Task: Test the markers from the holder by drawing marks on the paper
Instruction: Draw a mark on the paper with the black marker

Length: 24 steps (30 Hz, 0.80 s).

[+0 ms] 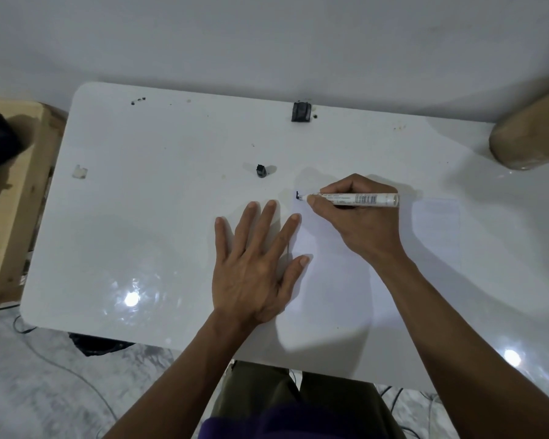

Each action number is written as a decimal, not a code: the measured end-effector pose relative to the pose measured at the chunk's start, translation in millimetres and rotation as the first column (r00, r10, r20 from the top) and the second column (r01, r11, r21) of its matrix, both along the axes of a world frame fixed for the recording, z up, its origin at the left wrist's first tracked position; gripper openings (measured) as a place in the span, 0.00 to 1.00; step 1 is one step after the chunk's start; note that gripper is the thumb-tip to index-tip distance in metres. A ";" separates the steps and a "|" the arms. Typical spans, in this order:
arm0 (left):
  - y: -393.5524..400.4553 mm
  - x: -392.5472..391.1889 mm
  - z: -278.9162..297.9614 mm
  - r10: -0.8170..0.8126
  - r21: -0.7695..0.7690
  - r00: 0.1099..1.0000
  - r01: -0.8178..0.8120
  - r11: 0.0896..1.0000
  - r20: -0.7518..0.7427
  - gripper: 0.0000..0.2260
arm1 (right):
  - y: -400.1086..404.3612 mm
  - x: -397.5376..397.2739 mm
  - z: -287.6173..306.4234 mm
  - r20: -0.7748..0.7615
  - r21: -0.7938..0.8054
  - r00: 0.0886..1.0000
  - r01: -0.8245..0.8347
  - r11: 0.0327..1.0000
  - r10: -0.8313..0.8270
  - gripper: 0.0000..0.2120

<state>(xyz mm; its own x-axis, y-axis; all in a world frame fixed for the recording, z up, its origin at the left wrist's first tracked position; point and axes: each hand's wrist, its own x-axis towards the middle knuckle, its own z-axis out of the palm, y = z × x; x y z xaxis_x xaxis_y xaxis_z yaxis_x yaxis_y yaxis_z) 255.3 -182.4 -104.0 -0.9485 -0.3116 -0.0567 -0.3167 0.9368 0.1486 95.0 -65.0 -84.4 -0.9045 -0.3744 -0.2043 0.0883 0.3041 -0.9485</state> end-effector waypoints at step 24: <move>-31.0 -40.4 48.8 0.323 0.277 0.931 -0.269 0.922 -0.171 0.22 | 24.4 3.7 74.1 0.318 -0.367 0.945 0.190 0.911 -0.069 0.10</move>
<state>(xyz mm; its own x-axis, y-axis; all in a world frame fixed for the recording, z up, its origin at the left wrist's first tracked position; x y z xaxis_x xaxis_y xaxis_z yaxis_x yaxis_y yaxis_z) 214.9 -213.4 -55.2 -0.8129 -0.5820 0.0227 -0.5102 0.7304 0.4541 98.8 -40.6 -10.2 -0.8720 -0.3622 -0.3292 0.3923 -0.1152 -0.9126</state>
